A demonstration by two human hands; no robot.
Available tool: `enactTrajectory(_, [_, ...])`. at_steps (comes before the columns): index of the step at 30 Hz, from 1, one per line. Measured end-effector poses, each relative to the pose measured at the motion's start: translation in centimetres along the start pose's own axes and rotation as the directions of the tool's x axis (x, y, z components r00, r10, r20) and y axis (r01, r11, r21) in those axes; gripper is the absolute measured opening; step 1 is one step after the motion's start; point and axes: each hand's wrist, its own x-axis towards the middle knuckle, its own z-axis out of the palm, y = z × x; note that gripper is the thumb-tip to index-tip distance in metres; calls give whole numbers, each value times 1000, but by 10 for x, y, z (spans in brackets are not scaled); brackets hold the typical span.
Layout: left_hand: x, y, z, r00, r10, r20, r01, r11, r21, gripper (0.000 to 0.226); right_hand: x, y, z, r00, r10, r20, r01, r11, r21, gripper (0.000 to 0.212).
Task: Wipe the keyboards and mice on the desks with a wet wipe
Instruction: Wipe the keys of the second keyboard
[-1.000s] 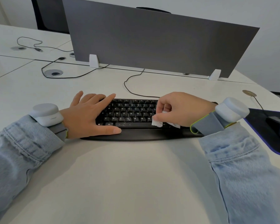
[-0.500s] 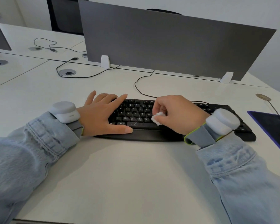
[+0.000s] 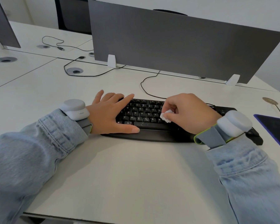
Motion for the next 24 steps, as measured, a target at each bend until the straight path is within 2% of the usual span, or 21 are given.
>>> enactTrajectory(4, [0,-1,0,1000,2,2,-2,1000,-4,124,4,-19,14,994,-76,-82,88,982,165,6])
enactTrajectory(7, [1,-1,0,1000,3,4,-3,1000,-2,124,6,-27,21,994,-104,-38,107,989,105,7])
enactTrajectory(11, [0,-1,0,1000,5,2,-5,1000,-7,125,5,-12,7,997,-66,45,66,998,-5,12])
enactTrajectory(13, [0,-1,-1,1000,4,4,-4,1000,-4,125,3,-10,5,998,-55,8,55,998,-11,13])
enactTrajectory(16, [0,-1,0,1000,3,6,-3,1000,1,125,7,-23,12,991,-116,-63,120,991,61,9])
enactTrajectory(18, [0,-1,0,1000,1,6,-1,1000,-3,126,10,-32,18,989,-148,-21,149,988,49,9])
enactTrajectory(21, [-1,0,-1,1000,0,5,0,1000,-6,127,12,-28,16,993,-116,37,117,993,-29,15])
enactTrajectory(24, [-1,0,-1,1000,-3,1,3,1000,1,127,11,-26,13,996,-94,-6,94,994,-60,15])
